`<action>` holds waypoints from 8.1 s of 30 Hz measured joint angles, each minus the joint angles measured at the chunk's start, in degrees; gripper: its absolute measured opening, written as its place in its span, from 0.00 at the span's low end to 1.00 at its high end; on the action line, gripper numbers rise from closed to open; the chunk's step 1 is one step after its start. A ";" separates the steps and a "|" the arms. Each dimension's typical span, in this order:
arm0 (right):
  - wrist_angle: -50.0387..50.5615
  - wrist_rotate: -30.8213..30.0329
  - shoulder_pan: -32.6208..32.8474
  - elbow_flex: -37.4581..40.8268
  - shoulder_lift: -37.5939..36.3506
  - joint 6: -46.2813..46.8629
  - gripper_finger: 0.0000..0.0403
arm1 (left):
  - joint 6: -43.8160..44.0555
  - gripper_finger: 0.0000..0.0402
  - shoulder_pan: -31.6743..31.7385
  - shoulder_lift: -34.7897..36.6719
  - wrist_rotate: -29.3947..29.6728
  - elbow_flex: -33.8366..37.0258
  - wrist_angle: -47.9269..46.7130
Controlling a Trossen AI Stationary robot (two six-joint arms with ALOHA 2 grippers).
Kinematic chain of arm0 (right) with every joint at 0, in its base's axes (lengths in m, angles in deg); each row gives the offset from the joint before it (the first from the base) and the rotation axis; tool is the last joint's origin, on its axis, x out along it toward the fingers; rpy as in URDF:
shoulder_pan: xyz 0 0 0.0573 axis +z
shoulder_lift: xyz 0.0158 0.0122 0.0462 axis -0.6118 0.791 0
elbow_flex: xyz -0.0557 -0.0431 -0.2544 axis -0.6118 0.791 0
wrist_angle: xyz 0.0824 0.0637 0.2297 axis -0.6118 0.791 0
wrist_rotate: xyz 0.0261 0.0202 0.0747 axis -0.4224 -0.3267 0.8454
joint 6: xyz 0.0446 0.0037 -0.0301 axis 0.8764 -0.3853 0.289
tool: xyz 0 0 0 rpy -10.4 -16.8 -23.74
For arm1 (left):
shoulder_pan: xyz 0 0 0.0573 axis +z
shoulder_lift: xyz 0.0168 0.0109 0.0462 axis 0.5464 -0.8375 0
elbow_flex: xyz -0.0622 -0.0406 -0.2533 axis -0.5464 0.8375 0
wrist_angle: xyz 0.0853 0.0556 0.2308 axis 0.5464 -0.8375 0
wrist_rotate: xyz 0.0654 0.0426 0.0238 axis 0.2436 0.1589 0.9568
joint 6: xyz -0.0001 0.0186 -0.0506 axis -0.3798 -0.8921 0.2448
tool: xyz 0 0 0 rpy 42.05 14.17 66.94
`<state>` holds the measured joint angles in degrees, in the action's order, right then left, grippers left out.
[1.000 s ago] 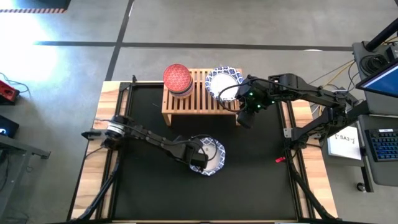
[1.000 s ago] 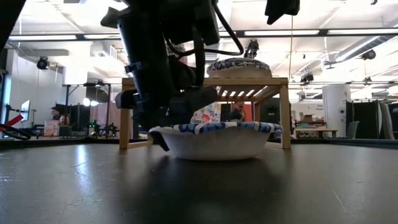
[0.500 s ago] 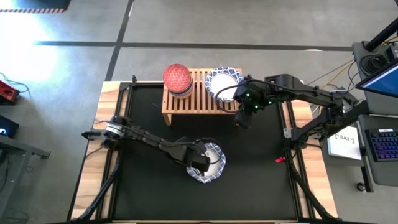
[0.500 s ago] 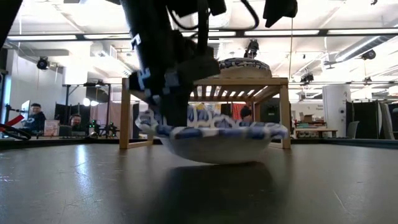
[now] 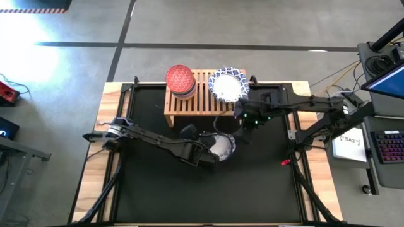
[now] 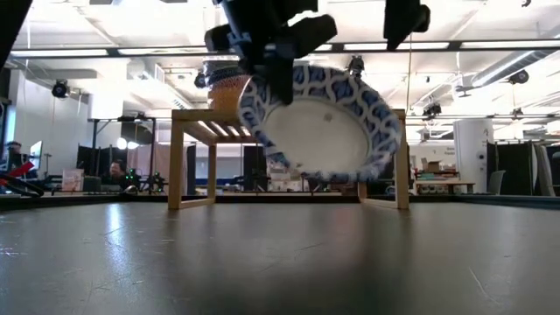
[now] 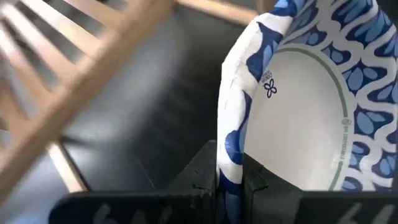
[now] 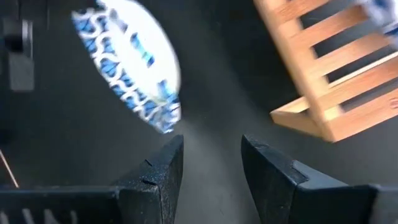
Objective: Place and stack bowls onto a shelf
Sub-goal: Stack the white bowl on top of the white bowl on the shelf, then return to Home Position
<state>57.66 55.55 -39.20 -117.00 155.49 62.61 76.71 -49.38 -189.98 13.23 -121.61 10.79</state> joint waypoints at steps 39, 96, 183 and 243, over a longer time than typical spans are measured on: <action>-7.54 -17.88 11.98 2.94 -0.09 -1.77 0.06 | -10.98 0.00 -0.79 0.10 10.61 -6.14 16.43; -11.06 -18.93 -8.72 -9.03 -2.11 -1.73 0.02 | -11.98 0.48 -15.94 0.78 27.20 -12.44 6.09; -11.50 11.62 -37.31 -18.31 3.26 -17.42 0.41 | 14.67 0.48 -17.80 5.53 24.02 -12.48 -31.61; -89.96 -4.54 -19.14 88.55 -65.18 -4.27 0.35 | -23.79 0.48 -14.57 46.33 10.72 60.96 69.71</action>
<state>-32.30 51.01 -58.34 -28.45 90.31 58.34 52.92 -63.95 -143.66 23.94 -60.64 80.50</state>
